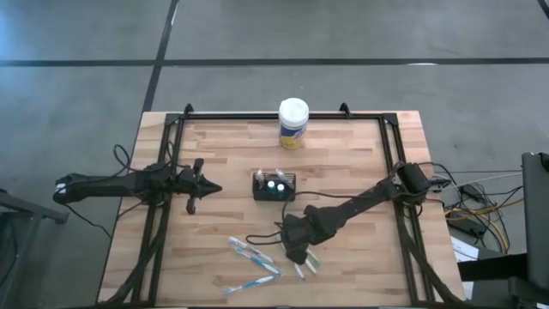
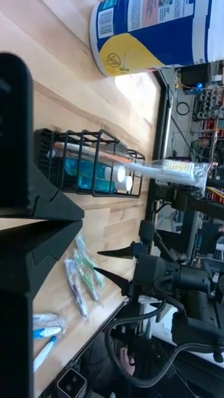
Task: Pick & Place toothbrushing station
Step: Put the right green toothbrush into the black wire organizer
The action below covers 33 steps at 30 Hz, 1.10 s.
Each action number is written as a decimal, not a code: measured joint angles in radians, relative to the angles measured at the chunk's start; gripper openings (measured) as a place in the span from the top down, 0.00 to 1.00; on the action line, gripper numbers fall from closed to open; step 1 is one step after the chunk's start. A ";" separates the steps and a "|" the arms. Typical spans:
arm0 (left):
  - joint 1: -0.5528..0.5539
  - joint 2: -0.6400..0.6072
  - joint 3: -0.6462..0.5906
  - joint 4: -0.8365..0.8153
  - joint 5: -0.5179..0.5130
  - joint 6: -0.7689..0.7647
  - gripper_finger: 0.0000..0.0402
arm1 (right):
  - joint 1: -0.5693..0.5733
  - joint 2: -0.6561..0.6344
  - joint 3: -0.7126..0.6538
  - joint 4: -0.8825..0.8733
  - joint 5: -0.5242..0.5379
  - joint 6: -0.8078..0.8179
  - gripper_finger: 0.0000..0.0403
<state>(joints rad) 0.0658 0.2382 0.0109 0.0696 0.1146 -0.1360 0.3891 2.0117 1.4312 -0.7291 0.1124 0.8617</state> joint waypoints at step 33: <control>0.000 0.000 0.000 -0.004 0.001 -0.003 0.97 | 0.014 -0.031 -0.145 0.043 0.072 -0.148 0.95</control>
<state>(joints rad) 0.0654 0.2382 0.0109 0.0658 0.1154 -0.1394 0.4036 1.9803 1.2859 -0.6860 0.1847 0.7141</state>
